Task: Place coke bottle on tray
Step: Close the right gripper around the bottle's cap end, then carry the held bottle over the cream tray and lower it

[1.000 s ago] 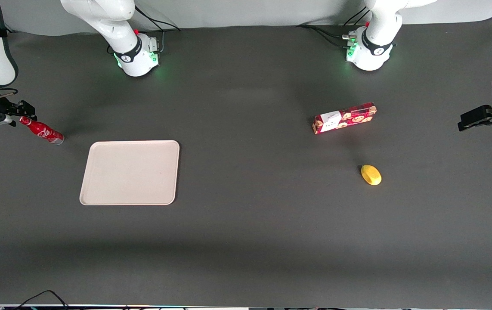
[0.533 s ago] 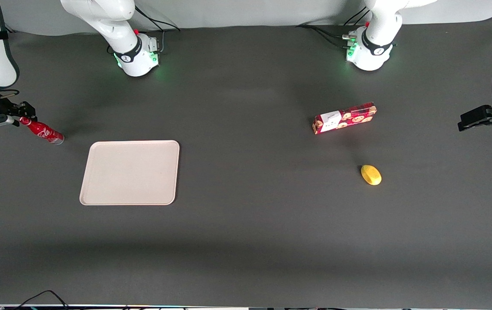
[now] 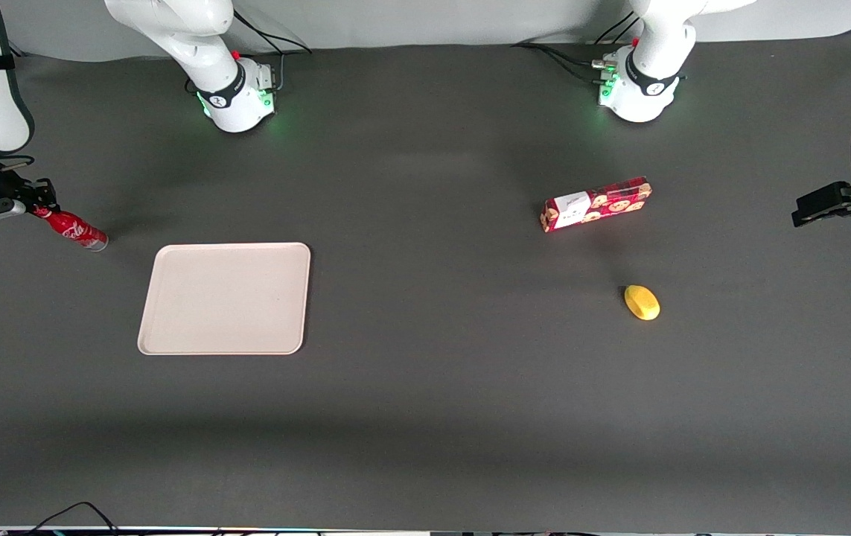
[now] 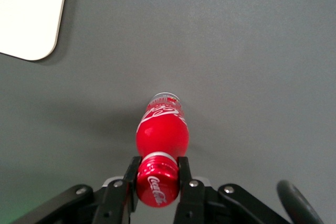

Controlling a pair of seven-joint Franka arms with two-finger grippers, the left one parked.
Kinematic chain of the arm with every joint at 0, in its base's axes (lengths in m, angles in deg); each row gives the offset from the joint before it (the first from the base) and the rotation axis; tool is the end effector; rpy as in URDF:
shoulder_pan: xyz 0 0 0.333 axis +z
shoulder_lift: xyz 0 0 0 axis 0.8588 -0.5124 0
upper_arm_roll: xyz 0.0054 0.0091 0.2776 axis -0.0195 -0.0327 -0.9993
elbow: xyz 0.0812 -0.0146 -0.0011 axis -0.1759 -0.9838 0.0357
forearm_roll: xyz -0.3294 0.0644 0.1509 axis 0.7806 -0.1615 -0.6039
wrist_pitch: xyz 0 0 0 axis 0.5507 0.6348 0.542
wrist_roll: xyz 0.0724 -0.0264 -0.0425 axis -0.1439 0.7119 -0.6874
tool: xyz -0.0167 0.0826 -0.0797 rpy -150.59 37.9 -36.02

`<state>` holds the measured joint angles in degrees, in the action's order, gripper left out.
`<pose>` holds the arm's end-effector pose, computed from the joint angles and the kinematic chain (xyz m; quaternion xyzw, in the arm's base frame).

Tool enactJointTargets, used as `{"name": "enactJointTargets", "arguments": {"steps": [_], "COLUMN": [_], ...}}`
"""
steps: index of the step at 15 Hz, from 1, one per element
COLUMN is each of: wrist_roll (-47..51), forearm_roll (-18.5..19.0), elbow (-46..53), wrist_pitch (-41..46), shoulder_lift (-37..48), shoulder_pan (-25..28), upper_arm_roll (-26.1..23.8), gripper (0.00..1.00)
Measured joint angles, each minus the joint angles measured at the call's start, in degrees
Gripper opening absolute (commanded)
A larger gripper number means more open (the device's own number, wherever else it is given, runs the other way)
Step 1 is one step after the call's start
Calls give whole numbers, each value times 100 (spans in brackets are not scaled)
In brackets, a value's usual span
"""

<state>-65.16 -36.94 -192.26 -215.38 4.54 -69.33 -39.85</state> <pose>0.3580 -0.2984 0.2931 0.9898 0.1362 -0.0307 0.0271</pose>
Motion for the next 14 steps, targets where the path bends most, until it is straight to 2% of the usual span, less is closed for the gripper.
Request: {"name": "enactJointTargets", "arguments": {"steps": [6, 8, 14], "wrist_roll": [0, 0, -4], "forearm_roll": [0, 0, -9], "elbow": [34, 189, 1888], "wrist_pitch": [34, 292, 2374], "shoulder_lift": [4, 42, 270], "shoulder_pan": [25, 39, 75], "upper_arm_roll": [-3, -26, -638], "gripper": [0, 0, 0]}}
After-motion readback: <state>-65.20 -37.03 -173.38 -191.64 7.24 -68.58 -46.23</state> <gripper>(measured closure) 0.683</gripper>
